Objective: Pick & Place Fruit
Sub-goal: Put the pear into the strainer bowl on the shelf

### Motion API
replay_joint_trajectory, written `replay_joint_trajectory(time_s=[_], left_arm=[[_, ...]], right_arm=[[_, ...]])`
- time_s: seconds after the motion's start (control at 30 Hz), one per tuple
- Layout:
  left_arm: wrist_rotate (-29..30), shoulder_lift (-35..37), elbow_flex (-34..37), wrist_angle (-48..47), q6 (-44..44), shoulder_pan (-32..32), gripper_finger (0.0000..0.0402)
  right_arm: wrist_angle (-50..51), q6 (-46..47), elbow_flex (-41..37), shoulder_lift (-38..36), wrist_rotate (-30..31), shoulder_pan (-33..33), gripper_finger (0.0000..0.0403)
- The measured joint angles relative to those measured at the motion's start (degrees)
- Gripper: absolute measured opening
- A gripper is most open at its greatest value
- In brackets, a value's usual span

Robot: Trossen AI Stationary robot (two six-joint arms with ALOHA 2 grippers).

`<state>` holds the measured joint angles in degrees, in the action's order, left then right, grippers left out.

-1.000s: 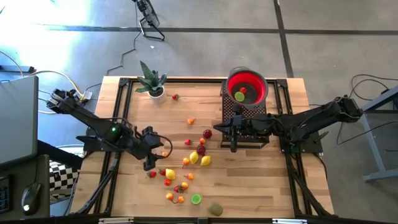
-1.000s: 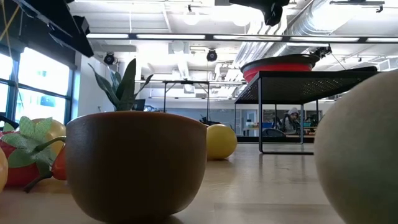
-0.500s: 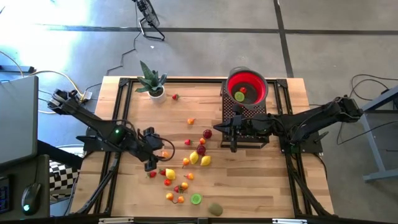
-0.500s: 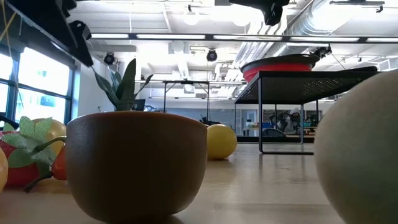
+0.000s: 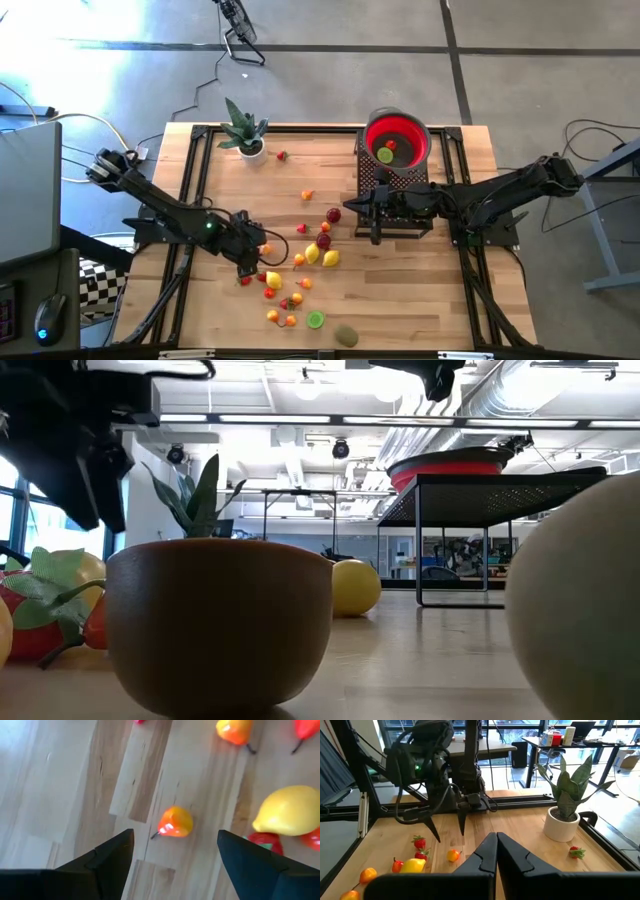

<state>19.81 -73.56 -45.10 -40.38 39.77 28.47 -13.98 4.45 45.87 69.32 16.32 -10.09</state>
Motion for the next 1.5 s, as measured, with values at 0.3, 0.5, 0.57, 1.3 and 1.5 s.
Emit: replay_joint_trajectory(time_s=[0.3,0.5,0.57,1.3,1.5], left_arm=[[0.0,-0.2,2.6,2.4,2.1,0.0,0.028],[0.2,-0.2,5.1,7.2,0.6,0.0,0.028],[0.2,-0.2,6.0,8.3,0.6,0.0,0.028],[-0.5,-0.2,7.4,13.2,-4.6,-3.3,0.028],[-5.1,-0.2,7.4,14.1,-6.6,-6.1,0.028]], right_arm=[[0.0,0.0,0.0,0.0,0.0,0.0,0.0002],[0.0,0.0,0.0,0.0,0.0,0.0,0.0002],[0.0,0.0,0.0,0.0,0.0,0.0,0.0002],[0.0,-0.1,0.0,0.0,0.0,0.0,0.0002],[0.0,-0.2,0.0,0.0,0.0,0.0,0.0002]])
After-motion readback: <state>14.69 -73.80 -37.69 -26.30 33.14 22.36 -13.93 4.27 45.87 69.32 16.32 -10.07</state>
